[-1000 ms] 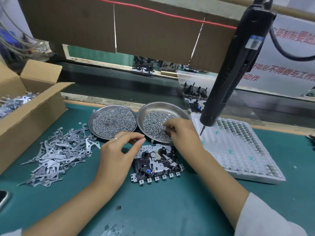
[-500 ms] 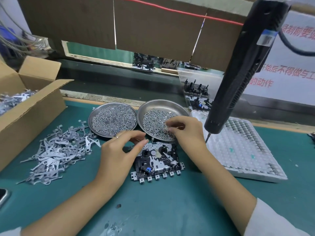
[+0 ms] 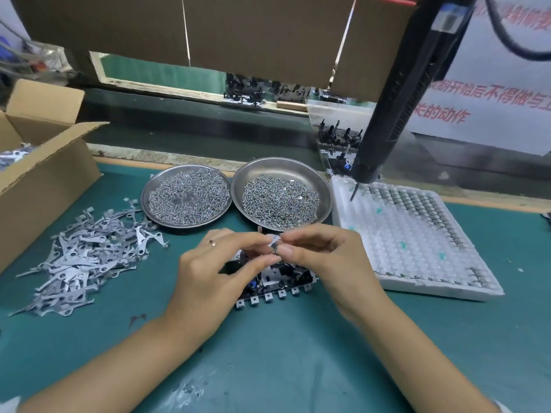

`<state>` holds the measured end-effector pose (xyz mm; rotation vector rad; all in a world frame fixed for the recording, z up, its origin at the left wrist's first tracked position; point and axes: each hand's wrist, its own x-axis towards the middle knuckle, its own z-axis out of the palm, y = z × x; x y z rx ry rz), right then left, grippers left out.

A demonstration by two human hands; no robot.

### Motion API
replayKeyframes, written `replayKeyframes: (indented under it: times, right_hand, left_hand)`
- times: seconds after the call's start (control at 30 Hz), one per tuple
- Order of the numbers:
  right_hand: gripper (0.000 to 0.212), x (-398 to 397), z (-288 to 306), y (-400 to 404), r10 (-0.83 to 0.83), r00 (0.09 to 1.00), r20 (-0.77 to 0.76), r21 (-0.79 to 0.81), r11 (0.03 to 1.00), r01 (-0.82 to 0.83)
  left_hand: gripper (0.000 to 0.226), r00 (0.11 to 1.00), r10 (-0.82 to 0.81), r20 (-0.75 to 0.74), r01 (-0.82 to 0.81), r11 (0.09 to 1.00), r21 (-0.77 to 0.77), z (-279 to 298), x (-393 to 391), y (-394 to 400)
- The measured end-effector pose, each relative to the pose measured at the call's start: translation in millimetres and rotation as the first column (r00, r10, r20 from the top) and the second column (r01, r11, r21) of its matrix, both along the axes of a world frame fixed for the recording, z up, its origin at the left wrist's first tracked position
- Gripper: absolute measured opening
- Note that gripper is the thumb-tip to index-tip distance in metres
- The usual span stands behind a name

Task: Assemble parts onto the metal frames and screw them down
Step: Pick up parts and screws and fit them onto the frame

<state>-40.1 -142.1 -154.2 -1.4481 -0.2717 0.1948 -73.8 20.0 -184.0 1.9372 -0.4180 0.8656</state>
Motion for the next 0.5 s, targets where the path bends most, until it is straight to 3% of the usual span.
replayKeyframes:
  times: [0.23, 0.5]
  right_hand:
    - [0.017, -0.1, 0.4, -6.7, 0.09, 0.995, -0.035, -0.032, 0.995, -0.091]
    - [0.016, 0.8, 2.0, -11.8, 0.131, 0.989, -0.062, -0.062, 0.989, -0.135]
  left_hand:
    - [0.017, 0.988, -0.062, 0.144, 0.045, 0.992, 0.119, -8.2, 5.3, 2.9]
    - [0.014, 0.989, -0.084, 0.125, 0.064, 0.986, 0.154, -5.5, 3.4, 2.8]
